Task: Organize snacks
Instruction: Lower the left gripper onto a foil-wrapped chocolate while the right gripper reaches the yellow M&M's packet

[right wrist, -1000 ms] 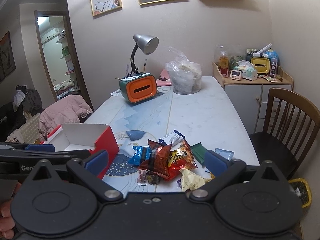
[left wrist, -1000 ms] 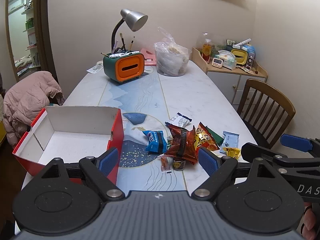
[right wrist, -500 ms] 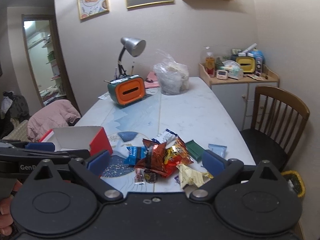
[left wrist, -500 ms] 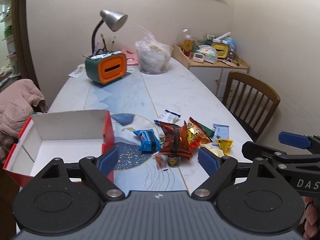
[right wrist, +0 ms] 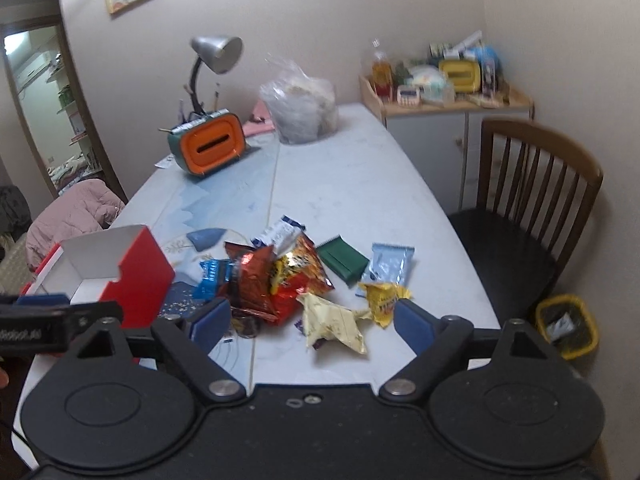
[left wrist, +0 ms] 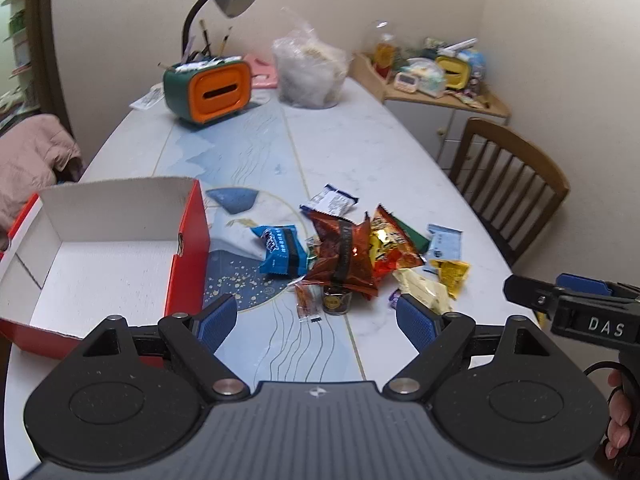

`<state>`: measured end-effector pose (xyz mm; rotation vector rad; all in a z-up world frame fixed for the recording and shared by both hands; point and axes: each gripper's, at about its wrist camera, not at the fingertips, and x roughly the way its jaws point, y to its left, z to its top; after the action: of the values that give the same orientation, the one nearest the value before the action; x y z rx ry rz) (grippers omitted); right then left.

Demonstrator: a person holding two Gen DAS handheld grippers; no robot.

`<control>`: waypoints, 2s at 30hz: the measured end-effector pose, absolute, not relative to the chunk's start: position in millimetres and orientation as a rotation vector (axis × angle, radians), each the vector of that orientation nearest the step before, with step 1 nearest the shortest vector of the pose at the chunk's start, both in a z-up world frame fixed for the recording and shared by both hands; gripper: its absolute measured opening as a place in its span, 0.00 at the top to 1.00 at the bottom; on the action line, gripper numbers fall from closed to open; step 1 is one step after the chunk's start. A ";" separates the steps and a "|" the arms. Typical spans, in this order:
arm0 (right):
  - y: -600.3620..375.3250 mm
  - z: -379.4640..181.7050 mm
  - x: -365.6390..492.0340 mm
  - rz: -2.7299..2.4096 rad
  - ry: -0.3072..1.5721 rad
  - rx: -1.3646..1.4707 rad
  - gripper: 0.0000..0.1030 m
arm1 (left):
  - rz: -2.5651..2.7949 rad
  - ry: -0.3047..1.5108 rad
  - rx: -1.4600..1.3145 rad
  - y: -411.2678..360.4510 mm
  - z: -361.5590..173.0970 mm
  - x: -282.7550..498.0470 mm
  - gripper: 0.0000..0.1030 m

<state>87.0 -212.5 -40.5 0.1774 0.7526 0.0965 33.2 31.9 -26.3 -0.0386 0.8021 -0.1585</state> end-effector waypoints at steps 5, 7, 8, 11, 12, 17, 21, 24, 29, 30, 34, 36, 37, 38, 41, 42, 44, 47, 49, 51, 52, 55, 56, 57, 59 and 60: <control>-234.2 -62.0 118.2 0.106 0.793 0.140 0.14 | -0.115 0.832 -0.064 19.6 -35.5 49.9 0.15; -241.6 -73.2 132.7 0.113 0.810 0.124 0.18 | -0.098 0.825 -0.060 14.8 -37.3 55.7 0.15; -244.2 -79.1 139.3 0.123 0.812 0.103 0.21 | -0.092 0.824 -0.056 12.7 -38.6 59.0 0.15; -247.8 -98.3 156.3 0.136 0.834 0.039 0.25 | -0.073 0.829 -0.046 5.3 -43.4 70.8 0.15; -250.4 -103.6 161.3 0.146 0.840 0.033 0.28 | -0.070 0.834 -0.042 3.3 -45.4 74.3 0.15; -258.2 -127.3 180.6 0.176 0.866 0.001 0.33 | -0.068 0.877 0.027 -9.0 -73.3 84.3 0.15; -259.8 -140.7 189.7 0.205 0.888 -0.016 0.38 | -0.048 0.890 0.042 -11.7 -98.1 90.9 0.15; -258.9 -147.5 196.0 0.221 0.892 -0.032 0.39 | -0.038 0.887 0.050 -12.7 -112.4 101.0 0.15; -257.0 -153.8 203.5 0.240 0.905 -0.044 0.40 | -0.067 0.905 0.075 -20.7 -132.2 116.5 0.16; -257.1 -154.2 205.4 0.240 0.904 -0.048 0.40 | -0.071 0.912 0.080 -23.4 -136.0 119.5 0.16; -258.8 -155.4 208.9 0.239 0.905 -0.037 0.43 | -0.081 0.938 0.062 -30.1 -147.2 127.3 0.26; -258.6 -157.3 210.9 0.244 0.912 -0.039 0.43 | -0.084 0.943 0.062 -34.2 -151.4 128.5 0.30; -258.1 -158.7 211.9 0.248 0.917 -0.042 0.44 | -0.089 0.944 0.068 -36.9 -153.4 129.2 0.35; -257.3 -160.2 213.1 0.250 0.920 -0.046 0.45 | -0.089 0.943 0.078 -39.9 -154.9 130.1 0.39; -256.7 -162.7 216.3 0.247 0.924 -0.045 0.47 | -0.082 0.944 0.091 -46.3 -159.0 134.4 0.40; -256.8 -163.1 217.1 0.246 0.925 -0.043 0.48 | -0.076 0.947 0.091 -47.3 -160.5 135.8 0.41; -256.7 -164.4 219.0 0.250 0.929 -0.047 0.50 | -0.066 0.952 0.088 -48.1 -162.7 138.3 0.47; -256.0 -166.0 219.4 0.256 0.931 -0.051 0.53 | -0.060 0.952 0.088 -49.5 -163.4 139.6 0.53; -255.7 -166.7 219.6 0.259 0.929 -0.053 0.56 | -0.055 0.951 0.088 -50.4 -163.3 140.1 0.57; -255.2 -167.4 219.2 0.262 0.928 -0.056 0.58 | -0.050 0.958 0.084 -51.3 -163.8 141.7 0.61; -254.7 -167.5 218.9 0.263 0.926 -0.058 0.59 | -0.045 0.958 0.084 -51.1 -163.8 142.1 0.63; -254.6 -166.8 217.6 0.268 0.925 -0.058 0.60 | -0.035 0.958 0.078 -49.5 -163.1 141.8 0.67; -254.7 -166.6 217.1 0.268 0.925 -0.056 0.60 | -0.034 0.960 0.072 -48.8 -162.8 141.6 0.67; -255.0 -166.3 216.6 0.268 0.926 -0.053 0.61 | -0.032 0.961 0.067 -48.2 -162.5 141.2 0.67; -256.2 -164.9 214.9 0.267 0.927 -0.045 0.62 | -0.028 0.963 0.064 -47.7 -162.0 140.2 0.68; -256.9 -163.6 213.9 0.269 0.927 -0.040 0.66 | -0.028 0.964 0.059 -47.3 -161.2 139.2 0.68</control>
<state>213.9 -256.9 -163.6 -0.0402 0.9268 0.2692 139.2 -47.3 -161.2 0.0588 0.9636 -0.0282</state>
